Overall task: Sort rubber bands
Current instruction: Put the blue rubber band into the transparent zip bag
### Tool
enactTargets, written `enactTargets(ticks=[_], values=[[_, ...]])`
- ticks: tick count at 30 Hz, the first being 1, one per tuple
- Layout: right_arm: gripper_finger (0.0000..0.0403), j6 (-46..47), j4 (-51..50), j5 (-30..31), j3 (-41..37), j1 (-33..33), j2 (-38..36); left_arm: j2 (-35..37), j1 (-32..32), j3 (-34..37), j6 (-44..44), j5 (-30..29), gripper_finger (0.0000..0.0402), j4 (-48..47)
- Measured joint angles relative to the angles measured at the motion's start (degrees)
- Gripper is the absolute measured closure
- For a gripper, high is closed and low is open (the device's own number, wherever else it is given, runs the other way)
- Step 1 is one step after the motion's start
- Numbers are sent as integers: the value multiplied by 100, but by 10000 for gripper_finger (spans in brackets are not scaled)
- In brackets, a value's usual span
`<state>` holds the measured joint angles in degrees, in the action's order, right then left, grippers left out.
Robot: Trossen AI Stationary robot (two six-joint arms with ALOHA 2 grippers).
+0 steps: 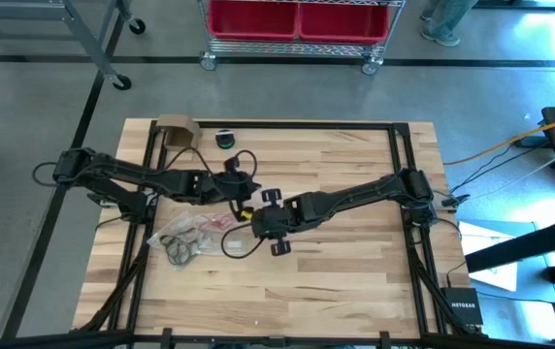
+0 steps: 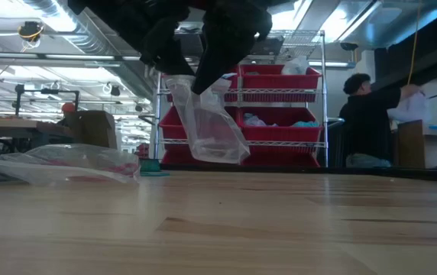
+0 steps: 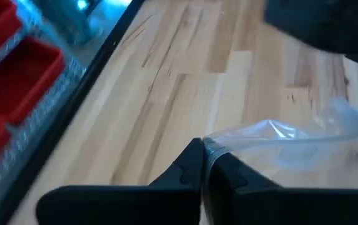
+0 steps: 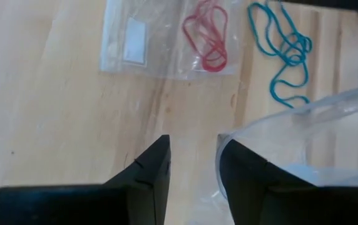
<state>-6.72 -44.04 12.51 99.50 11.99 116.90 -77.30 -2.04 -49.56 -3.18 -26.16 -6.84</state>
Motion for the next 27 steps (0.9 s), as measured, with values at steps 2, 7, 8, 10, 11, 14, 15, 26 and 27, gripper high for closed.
enactTargets(ticks=[2, 7, 8, 10, 11, 14, 15, 26, 27], values=[[281, 180, -35, 60, 0, -2, 0, 0, 17, 0, 576, -36, 401, -2], [281, 198, -52, 128, 0, -3, 0, 0, 26, 0, 1184, -64, 401, 17], [281, 198, -57, 187, 0, -1, 0, 0, 12, 0, 1109, -70, 401, 7], [282, 197, -100, 379, -1, 9, -20, 0, -37, 0, 717, -70, 401, -36], [281, 195, -129, 408, -5, 9, -60, 0, -60, 0, 519, -55, 401, -86], [282, 200, -277, 438, -7, 9, -380, 0, -135, 0, 192, -8, 401, -352], [281, 210, -313, 444, -4, 11, -522, 0, -149, 0, 167, 1, 401, -464], [282, 502, -1370, 703, 2, 5, -1579, 0, -293, 0, 885, 29, 401, -1111], [282, 527, -1452, 765, -10, 4, -1609, 0, -300, 0, 902, 34, 401, -1104]])
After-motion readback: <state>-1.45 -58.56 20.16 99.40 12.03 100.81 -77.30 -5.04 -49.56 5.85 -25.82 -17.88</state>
